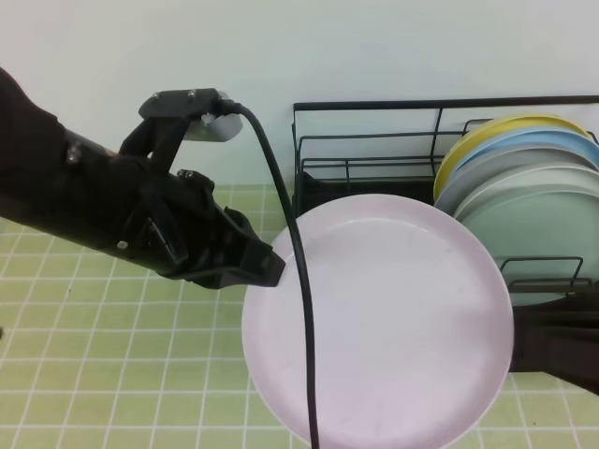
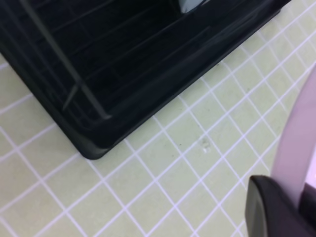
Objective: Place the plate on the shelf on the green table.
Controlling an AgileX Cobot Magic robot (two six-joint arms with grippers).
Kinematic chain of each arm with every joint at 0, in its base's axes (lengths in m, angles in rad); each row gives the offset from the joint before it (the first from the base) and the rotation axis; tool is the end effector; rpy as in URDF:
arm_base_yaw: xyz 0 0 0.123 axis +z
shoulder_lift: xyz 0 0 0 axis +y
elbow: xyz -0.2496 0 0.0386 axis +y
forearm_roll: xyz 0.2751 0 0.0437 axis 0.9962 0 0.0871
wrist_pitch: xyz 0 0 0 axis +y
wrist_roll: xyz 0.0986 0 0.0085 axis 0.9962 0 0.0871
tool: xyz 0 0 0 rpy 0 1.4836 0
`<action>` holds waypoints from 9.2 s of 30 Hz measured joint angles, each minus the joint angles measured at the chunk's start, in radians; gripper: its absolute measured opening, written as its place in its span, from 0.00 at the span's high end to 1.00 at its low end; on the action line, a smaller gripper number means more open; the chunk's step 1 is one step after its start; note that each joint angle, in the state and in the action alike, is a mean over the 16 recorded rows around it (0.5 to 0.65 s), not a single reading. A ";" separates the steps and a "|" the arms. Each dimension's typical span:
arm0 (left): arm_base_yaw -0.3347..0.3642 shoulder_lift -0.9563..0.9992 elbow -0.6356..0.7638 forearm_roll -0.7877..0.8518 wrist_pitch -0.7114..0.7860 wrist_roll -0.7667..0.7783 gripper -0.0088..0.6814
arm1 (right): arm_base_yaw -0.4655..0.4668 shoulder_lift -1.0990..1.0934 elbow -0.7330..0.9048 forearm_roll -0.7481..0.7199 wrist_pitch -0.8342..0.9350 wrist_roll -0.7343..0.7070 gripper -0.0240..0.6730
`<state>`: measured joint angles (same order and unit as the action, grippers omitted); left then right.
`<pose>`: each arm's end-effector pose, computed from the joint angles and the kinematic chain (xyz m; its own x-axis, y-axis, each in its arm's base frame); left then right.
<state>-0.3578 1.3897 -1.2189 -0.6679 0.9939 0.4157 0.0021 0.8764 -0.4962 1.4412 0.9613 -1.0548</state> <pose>0.2815 -0.1602 0.3023 -0.7631 0.2939 -0.5756 0.5845 0.6939 -0.4205 0.1926 0.0809 0.2516 -0.6473 0.1663 -0.7439 -0.5612 0.5563 0.6128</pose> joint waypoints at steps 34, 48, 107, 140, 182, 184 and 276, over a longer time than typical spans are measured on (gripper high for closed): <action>-0.005 0.000 0.000 -0.019 0.008 0.014 0.98 | 0.000 0.241 0.000 0.161 0.089 -0.226 0.51; -0.005 0.000 0.000 -0.024 0.010 0.039 0.97 | 0.000 0.317 -0.001 0.178 0.137 -0.318 0.75; -0.004 -0.009 -0.100 -0.062 -0.038 0.052 0.99 | 0.057 0.244 -0.496 -0.743 -0.679 -0.705 0.95; -0.004 -0.276 0.250 0.110 -0.389 -0.046 0.99 | 0.228 0.285 -0.352 -0.835 -0.963 -1.121 0.95; -0.004 -0.276 0.251 0.111 -0.310 0.008 0.99 | 0.273 0.459 -0.187 -0.837 -1.112 -1.195 0.60; -0.004 -0.276 0.251 0.111 -0.310 0.009 0.99 | 0.273 0.460 -0.188 -0.837 -1.125 -1.183 0.55; 0.005 -1.039 0.871 0.446 -0.582 -0.250 0.99 | 0.545 -0.561 0.425 0.109 -1.159 -0.055 0.97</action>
<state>-0.3529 0.3504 -0.3476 -0.2219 0.4120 0.1655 0.5468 0.3159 -0.0708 1.5503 -0.1980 -1.1100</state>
